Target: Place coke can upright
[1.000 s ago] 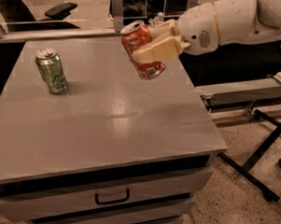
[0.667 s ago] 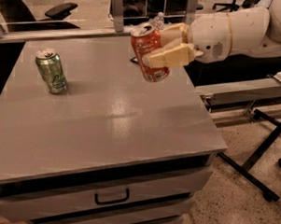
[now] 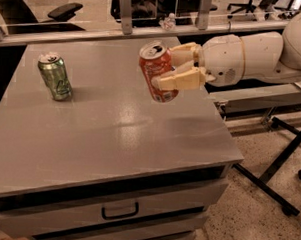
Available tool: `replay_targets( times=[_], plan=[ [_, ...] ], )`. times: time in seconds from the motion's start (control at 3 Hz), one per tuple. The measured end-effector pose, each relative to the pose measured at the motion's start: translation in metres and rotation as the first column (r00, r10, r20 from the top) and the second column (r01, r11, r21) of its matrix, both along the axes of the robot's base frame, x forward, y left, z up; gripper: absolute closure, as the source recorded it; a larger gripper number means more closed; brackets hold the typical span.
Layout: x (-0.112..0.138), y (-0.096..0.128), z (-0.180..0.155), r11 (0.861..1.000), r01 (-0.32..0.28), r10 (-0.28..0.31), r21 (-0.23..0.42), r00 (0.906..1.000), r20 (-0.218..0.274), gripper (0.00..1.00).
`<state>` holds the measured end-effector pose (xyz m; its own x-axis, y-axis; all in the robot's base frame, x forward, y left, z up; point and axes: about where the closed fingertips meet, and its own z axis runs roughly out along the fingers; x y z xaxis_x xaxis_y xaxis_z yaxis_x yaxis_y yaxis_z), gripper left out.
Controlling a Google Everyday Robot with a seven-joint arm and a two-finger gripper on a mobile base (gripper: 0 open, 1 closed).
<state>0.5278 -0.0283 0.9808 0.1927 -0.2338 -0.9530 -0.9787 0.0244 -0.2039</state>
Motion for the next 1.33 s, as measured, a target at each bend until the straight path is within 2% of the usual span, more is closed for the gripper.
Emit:
replay_targets(
  times=[0.33, 0.67, 1.33],
  plan=[
    [-0.003, 0.002, -0.007, 0.998, 0.042, -0.042, 0.037, 0.9991, -0.007, 1.0],
    [-0.005, 0.006, -0.018, 0.99, 0.086, -0.086, 0.113, 0.9963, -0.008, 1.0],
    [-0.005, 0.021, -0.048, 0.976, 0.092, -0.091, 0.2, 0.9958, -0.012, 1.0]
  ],
)
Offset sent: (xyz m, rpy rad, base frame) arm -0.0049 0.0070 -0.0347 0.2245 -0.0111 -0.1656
